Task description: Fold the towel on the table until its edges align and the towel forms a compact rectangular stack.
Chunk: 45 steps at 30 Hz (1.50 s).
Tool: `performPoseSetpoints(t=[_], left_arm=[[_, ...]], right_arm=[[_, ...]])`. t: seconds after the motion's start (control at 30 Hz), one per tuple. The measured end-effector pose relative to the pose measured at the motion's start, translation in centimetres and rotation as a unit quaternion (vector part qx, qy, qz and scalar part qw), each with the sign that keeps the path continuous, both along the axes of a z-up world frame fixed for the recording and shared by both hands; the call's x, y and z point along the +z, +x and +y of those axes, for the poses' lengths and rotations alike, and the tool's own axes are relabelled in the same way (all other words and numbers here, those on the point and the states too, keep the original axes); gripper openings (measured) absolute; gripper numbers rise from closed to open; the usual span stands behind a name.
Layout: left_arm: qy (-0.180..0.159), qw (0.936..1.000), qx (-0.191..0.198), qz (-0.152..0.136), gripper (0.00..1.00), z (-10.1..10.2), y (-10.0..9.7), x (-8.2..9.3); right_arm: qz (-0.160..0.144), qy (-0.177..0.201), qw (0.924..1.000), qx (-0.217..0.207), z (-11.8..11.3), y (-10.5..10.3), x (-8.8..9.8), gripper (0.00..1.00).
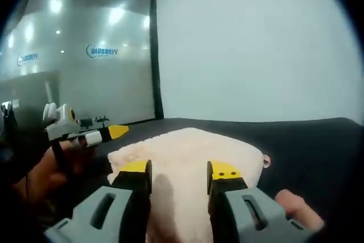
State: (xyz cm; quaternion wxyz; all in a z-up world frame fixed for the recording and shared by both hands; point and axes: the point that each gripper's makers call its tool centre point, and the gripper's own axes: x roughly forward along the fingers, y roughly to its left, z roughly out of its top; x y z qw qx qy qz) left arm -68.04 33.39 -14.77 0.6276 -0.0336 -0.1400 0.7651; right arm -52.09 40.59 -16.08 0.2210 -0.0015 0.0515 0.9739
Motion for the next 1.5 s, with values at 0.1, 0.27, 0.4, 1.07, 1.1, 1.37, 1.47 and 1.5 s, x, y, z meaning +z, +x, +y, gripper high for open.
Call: performPoseSetpoints(t=[0.1,0.27,0.4,1.07,1.1,1.37,1.47,1.5], left_arm=[[0.004,1.0,0.003,0.002,0.06,-0.1,-0.1,0.1],[0.003,1.0,0.002,0.001,0.06,0.0,0.0,0.1],[-0.001,1.0,0.0,0.0,0.06,0.0,-0.1,-0.1],[-0.019,0.9998,-0.002,0.006,0.07,0.3,0.2,-0.6],[-0.019,0.9998,-0.002,0.005,0.07,0.3,0.3,-0.6],[-0.044,0.9988,-0.016,0.018,0.07,0.6,1.1,-1.3],[-0.041,0.9988,-0.02,0.019,0.07,0.6,1.2,-1.2],[-0.038,0.9988,-0.025,0.019,0.07,0.5,1.4,-1.1]], right_arm=[[0.001,0.0,1.0,-0.001,0.0,0.0,0.0,0.36],[0.001,-0.001,1.0,-0.001,0.0,0.0,0.0,0.36],[0.002,0.0,1.0,0.001,-0.1,-0.1,0.0,0.36],[-0.057,-0.03,0.9902,0.124,2.9,-7.7,3.3,0.34],[-0.08,-0.039,0.9884,0.124,2.8,-8.7,1.7,0.34],[-0.136,-0.052,0.9804,0.132,1.7,-9.4,-2.8,0.29],[-0.04,-0.011,0.9925,0.115,2.7,-5.7,3.4,0.28],[-0.02,-0.026,0.9938,0.106,3.2,-4.2,4.4,0.28]])
